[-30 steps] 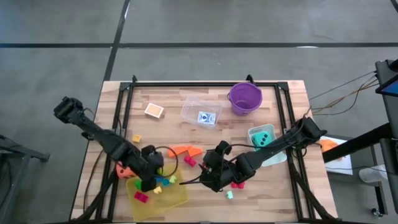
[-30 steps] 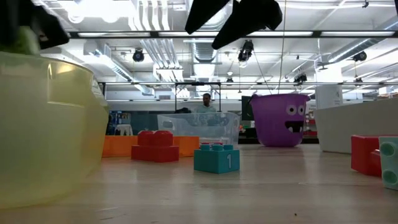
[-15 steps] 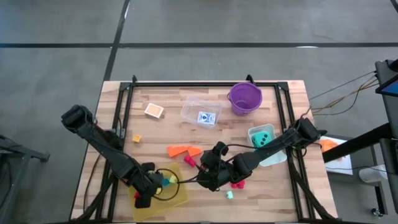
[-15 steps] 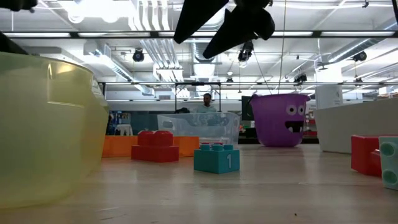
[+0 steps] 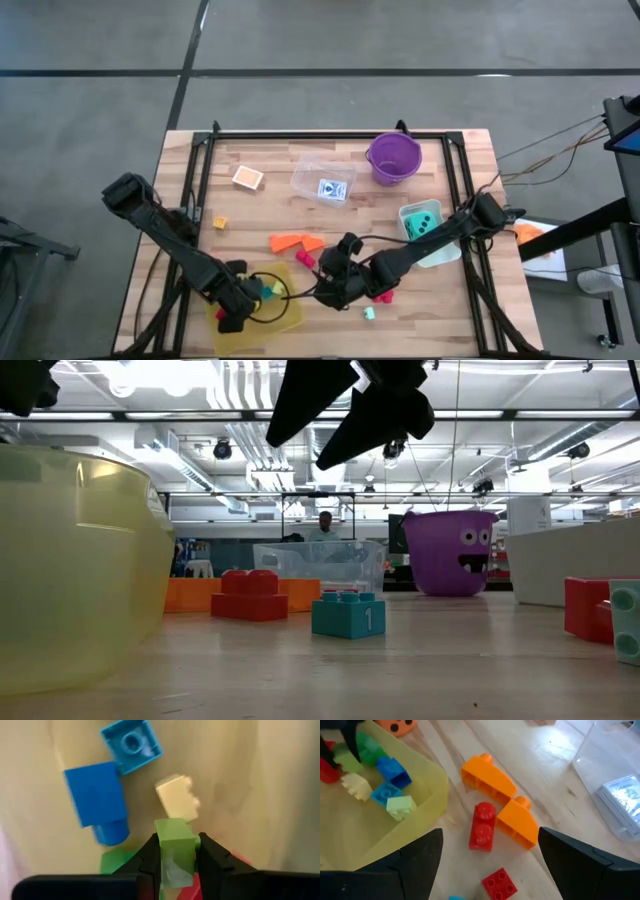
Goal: Pick & Place Toys
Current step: Put the green game piece into the yellow bin, then put the blue game piece into the yellow bin
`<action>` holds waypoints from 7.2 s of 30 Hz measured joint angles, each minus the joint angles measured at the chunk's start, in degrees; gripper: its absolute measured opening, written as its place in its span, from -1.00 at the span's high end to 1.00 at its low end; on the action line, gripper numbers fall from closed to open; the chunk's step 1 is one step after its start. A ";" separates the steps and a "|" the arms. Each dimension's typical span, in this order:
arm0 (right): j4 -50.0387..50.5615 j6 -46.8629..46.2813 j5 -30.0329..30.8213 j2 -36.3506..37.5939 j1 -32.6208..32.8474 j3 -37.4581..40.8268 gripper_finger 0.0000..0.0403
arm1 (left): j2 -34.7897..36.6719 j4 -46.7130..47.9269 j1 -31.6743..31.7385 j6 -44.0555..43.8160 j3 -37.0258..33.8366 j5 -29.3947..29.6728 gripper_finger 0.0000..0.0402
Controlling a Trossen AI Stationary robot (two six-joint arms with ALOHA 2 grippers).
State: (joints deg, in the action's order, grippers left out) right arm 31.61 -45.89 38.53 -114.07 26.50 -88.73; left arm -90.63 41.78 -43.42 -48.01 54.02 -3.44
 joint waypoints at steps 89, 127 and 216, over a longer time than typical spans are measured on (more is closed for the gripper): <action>5.76 -11.40 -8.13 0.21 -0.90 0.04 -0.61 | 8.78 2.17 0.92 1.86 0.07 10.76 -0.45; 4.38 -18.07 -15.88 -9.80 1.73 0.02 -0.61 | 18.56 -5.49 2.32 15.13 0.02 25.31 -0.45; 5.94 29.88 22.18 -8.99 6.71 -24.30 0.34 | 18.53 -34.13 11.03 -6.03 0.07 25.16 -0.45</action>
State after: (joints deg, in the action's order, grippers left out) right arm 37.56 -16.02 60.72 -123.07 33.21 -113.03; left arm -72.10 7.64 -32.39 -54.04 54.08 21.72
